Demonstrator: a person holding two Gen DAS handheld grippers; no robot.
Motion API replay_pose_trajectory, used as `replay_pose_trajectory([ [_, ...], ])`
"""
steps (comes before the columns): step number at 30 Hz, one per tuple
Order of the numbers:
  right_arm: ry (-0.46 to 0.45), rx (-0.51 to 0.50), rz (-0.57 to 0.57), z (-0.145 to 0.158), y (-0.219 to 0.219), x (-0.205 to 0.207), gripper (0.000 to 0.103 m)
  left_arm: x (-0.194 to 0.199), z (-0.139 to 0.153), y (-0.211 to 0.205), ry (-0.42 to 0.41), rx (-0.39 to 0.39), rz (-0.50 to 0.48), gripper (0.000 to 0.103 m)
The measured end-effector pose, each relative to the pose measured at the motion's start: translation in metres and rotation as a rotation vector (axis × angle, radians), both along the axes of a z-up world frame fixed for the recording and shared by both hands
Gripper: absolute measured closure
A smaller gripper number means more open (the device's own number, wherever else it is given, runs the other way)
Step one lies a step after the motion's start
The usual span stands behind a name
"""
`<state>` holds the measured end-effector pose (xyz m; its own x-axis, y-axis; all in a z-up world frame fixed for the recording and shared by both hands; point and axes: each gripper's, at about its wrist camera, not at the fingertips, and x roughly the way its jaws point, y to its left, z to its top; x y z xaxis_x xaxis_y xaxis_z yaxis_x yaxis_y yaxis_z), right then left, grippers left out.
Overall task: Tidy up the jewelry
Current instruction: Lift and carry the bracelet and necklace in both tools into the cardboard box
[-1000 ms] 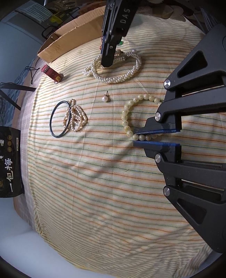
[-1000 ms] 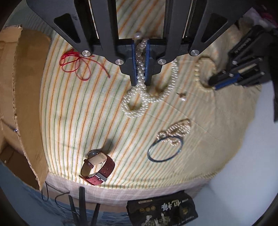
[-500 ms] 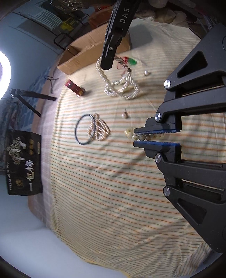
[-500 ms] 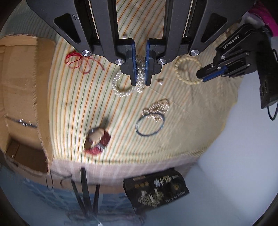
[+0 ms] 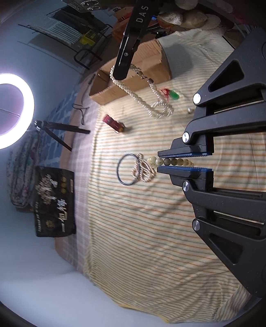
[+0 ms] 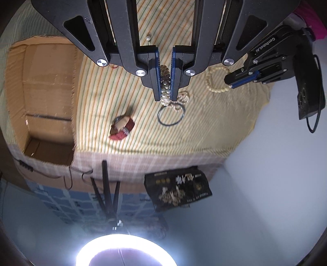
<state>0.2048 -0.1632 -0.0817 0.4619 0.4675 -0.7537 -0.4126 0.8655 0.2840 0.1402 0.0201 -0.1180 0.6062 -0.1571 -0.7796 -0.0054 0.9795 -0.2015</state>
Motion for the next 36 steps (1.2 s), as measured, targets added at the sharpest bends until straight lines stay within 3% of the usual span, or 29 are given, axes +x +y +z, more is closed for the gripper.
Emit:
replay_pose_trajectory([
  [9,-0.117,0.036,-0.06,0.047,-0.027,-0.002,0.096,0.005,0.034,-0.029,-0.077,-0.04,-0.046,0.098],
  [17,-0.168,0.052,-0.143,0.064,-0.068,-0.001,0.096,0.014,0.053,-0.071,-0.112,-0.074,-0.108,0.098],
  [27,-0.181,0.038,-0.259,0.068,-0.123,0.002,0.096,0.024,0.054,-0.121,-0.114,-0.108,-0.192,0.098],
  [36,-0.15,0.008,-0.338,0.054,-0.163,0.008,0.096,0.045,0.042,-0.167,-0.072,-0.157,-0.266,0.098],
])
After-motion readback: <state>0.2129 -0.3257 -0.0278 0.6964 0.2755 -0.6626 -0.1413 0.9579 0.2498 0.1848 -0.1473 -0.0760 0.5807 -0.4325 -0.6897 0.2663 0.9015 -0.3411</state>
